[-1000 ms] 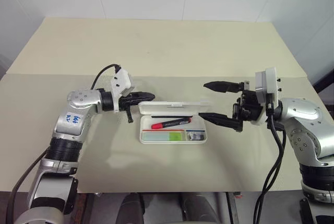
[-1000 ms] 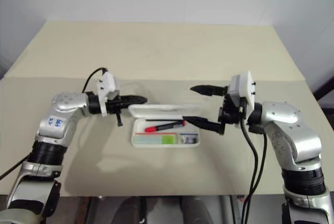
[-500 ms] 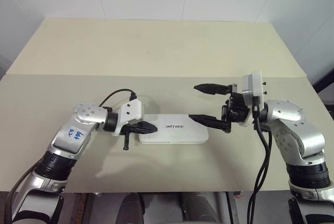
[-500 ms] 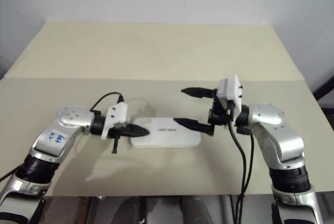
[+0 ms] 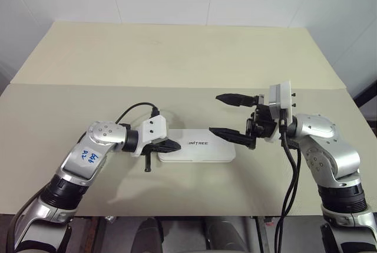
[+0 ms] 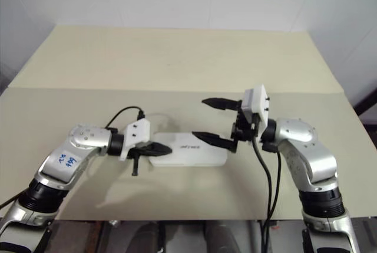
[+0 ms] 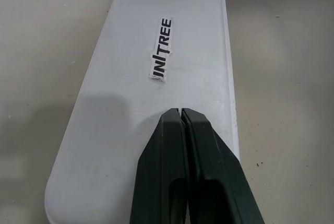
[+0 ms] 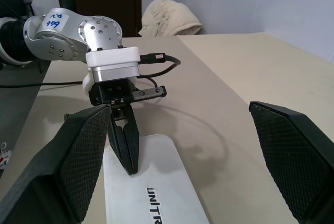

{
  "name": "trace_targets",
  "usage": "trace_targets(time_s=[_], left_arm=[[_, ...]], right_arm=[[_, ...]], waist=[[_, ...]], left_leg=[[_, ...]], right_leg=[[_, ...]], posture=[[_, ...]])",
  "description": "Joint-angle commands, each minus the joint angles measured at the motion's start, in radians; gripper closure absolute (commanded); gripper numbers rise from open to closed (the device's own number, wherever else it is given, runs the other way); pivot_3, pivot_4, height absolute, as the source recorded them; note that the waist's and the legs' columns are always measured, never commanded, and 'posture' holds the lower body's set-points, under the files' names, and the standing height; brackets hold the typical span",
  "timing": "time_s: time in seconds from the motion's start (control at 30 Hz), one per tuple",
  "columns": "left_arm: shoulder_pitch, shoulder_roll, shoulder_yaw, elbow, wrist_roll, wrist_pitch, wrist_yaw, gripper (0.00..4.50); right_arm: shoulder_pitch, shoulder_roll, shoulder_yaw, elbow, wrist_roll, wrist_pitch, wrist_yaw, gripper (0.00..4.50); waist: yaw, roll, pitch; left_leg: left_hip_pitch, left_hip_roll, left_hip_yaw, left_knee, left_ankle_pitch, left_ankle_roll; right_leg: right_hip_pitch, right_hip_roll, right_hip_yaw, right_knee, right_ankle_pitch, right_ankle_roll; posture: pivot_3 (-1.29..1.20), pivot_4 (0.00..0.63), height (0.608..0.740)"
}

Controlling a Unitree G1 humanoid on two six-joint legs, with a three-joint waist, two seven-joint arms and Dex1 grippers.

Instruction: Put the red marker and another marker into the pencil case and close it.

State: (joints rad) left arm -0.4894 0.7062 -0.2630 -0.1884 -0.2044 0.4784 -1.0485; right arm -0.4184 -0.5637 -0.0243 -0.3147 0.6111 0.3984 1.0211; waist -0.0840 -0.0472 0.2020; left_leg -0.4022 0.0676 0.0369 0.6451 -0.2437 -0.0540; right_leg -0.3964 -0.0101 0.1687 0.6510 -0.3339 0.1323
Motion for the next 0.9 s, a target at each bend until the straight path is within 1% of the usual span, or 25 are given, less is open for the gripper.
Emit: trace_targets(time_s=[0.03,0.13,0.23,0.37,0.47,0.5,0.6,0.7,0.87,0.9], left_arm=[[0.001,-0.012,-0.023,0.053,0.033,-0.012,0.004,4.47],[-0.013,-0.039,0.04,0.057,-0.019,-0.054,0.001,4.47],[-0.021,-0.063,0.143,0.042,-0.103,-0.093,0.0,4.47],[-0.017,-0.052,0.264,0.007,-0.177,-0.102,0.008,4.47],[-0.006,-0.03,0.338,-0.008,-0.21,-0.087,0.023,3.85],[-0.001,-0.017,0.366,-0.014,-0.223,-0.075,0.029,3.57],[0.02,0.013,0.426,-0.019,-0.239,-0.081,0.04,2.56],[0.036,0.022,0.468,-0.021,-0.248,-0.106,0.05,1.63],[0.069,0.028,0.503,-0.033,-0.253,-0.114,0.072,0.02],[0.083,0.029,0.511,-0.043,-0.257,-0.112,0.077,0.02]], right_arm=[[0.0,-0.003,-0.022,-0.045,0.021,0.0,-0.018,0.0],[-0.001,-0.007,-0.022,-0.041,0.019,-0.004,-0.022,0.0],[-0.005,-0.012,-0.025,-0.032,0.019,-0.003,-0.02,0.0],[-0.002,-0.024,-0.039,-0.021,0.022,-0.004,-0.014,0.0],[0.007,-0.047,-0.056,-0.007,0.014,-0.018,0.0,0.0],[0.013,-0.061,-0.064,0.0,0.006,-0.027,0.009,0.0],[0.039,-0.108,-0.085,0.02,-0.02,-0.068,0.049,0.0],[0.059,-0.143,-0.124,0.042,-0.02,-0.097,0.071,0.0],[0.118,-0.203,-0.21,0.06,-0.016,-0.117,0.096,0.0],[0.133,-0.214,-0.225,0.061,-0.018,-0.122,0.1,0.0]], waist=[[0.0,0.0,0.0],[0.0,0.0,0.0],[0.0,0.0,0.0],[-0.001,0.0,0.0],[0.001,0.0,0.0],[0.001,0.0,0.0],[0.001,0.0,0.0],[0.002,0.0,0.0],[0.002,0.0,0.0],[0.002,0.0,0.0]], left_leg=[[0.0,0.0,0.0,0.0,0.0,0.0],[-0.001,0.0,0.0,0.0,0.0,0.0],[-0.002,0.0,0.0,0.0,0.0,0.001],[-0.003,0.0,0.0,-0.003,-0.001,0.001],[-0.003,0.0,0.0,-0.007,-0.001,0.001],[-0.003,0.0,0.0,-0.008,-0.001,0.001],[-0.003,0.0,0.0,-0.012,-0.001,0.001],[-0.003,0.0,0.001,-0.014,-0.001,0.001],[-0.003,0.0,0.001,-0.014,-0.001,0.001],[-0.003,0.0,0.001,-0.014,-0.001,0.001]], right_leg=[[0.0,0.0,0.0,-0.001,0.0,0.0],[0.001,0.0,0.0,-0.004,0.0,-0.003],[0.001,-0.001,0.0,-0.007,0.001,-0.003],[-0.001,-0.001,-0.001,-0.006,0.004,0.004],[-0.002,-0.001,-0.002,-0.008,0.004,0.004],[-0.002,-0.001,-0.002,-0.008,0.004,0.004],[-0.002,-0.001,-0.002,-0.012,0.004,0.004],[-0.002,-0.001,-0.002,-0.014,0.004,0.004],[-0.002,-0.001,-0.002,-0.014,0.004,0.004],[-0.002,-0.001,-0.002,-0.014,0.004,0.004]], posture=[[0.0,0.15,0.74],[0.0,0.15,0.74],[0.0,0.15,0.74],[0.0,0.15,0.74],[0.0,0.15,0.74],[0.0,0.15,0.74],[0.0,0.15,0.74],[0.0,0.15,0.74],[0.0,0.15,0.74],[0.0,0.15,0.74]])
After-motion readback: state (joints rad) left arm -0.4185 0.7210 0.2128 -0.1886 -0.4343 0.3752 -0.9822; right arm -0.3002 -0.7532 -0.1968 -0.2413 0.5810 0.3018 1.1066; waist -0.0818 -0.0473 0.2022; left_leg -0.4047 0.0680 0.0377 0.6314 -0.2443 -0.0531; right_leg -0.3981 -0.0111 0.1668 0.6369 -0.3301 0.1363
